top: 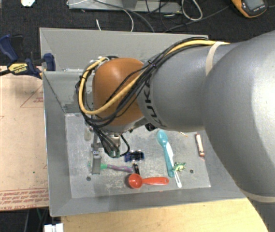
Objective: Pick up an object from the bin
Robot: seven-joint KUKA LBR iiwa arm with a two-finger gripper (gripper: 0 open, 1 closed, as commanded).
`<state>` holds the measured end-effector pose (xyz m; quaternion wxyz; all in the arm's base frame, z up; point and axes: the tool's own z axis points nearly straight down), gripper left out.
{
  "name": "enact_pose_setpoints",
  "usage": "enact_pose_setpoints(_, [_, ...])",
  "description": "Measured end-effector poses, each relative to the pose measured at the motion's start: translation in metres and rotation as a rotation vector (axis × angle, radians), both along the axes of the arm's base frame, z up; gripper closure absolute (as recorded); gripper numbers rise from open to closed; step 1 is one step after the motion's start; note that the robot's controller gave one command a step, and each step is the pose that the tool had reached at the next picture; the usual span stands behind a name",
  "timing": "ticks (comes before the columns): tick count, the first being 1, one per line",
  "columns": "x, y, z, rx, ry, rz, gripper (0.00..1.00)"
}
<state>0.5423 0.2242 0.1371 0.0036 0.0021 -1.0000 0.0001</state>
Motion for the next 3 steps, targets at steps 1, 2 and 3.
enact_pose_setpoints(1, [0.002,-0.001,0.004,0.002,-0.007,-0.004,0.00])
enact_pose_setpoints(2, [-0.026,-0.080,-0.072,-0.003,0.004,0.013,0.00])
enact_pose_setpoints(3, [-0.037,-0.089,-0.005,0.010,-0.025,0.085,0.00])
